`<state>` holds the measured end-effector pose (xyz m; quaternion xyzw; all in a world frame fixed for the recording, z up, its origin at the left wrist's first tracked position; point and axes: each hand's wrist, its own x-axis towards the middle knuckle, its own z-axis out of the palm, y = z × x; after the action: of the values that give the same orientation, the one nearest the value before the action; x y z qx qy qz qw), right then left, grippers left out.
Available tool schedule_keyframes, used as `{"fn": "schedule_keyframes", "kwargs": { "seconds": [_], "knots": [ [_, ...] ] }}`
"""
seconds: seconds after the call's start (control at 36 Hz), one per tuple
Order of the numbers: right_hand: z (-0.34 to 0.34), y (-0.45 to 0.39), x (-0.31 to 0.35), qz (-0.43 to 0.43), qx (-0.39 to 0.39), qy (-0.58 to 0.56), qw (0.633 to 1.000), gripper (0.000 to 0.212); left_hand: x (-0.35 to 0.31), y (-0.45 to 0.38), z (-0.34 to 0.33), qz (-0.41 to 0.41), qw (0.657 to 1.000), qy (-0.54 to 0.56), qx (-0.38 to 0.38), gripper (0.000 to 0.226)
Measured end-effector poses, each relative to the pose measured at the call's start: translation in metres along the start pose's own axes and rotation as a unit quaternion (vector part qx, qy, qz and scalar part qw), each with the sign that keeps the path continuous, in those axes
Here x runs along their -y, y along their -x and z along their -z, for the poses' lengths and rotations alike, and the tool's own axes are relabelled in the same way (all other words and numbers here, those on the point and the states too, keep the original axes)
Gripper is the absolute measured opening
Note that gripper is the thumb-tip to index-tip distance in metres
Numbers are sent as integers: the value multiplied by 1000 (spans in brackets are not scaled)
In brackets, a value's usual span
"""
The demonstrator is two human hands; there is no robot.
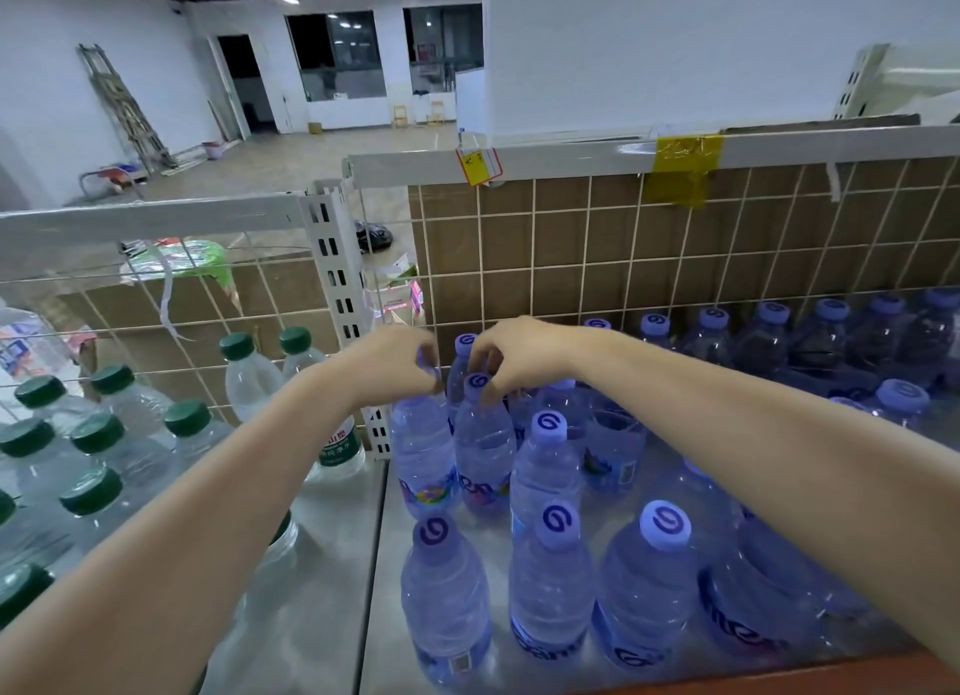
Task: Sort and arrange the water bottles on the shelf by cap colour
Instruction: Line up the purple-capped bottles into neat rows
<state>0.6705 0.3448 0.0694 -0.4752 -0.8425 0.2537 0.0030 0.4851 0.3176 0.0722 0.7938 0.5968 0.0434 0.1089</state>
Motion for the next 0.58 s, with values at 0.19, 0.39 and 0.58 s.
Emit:
{"fn": "schedule_keyframes", "kwargs": {
  "seconds": [0.19,0.39,0.58],
  "knots": [
    [28,29,-8,-27,-44,42,998,10,-47,6,8,-66,993,92,-22,9],
    [34,71,-29,-60,-30,26,997,16,-81,8,-13,-109,989,41,88,20],
    [26,107,-37,-114,46,43,991,32,-96,6,-39,-93,990,-1,108,36]
  ]
}}
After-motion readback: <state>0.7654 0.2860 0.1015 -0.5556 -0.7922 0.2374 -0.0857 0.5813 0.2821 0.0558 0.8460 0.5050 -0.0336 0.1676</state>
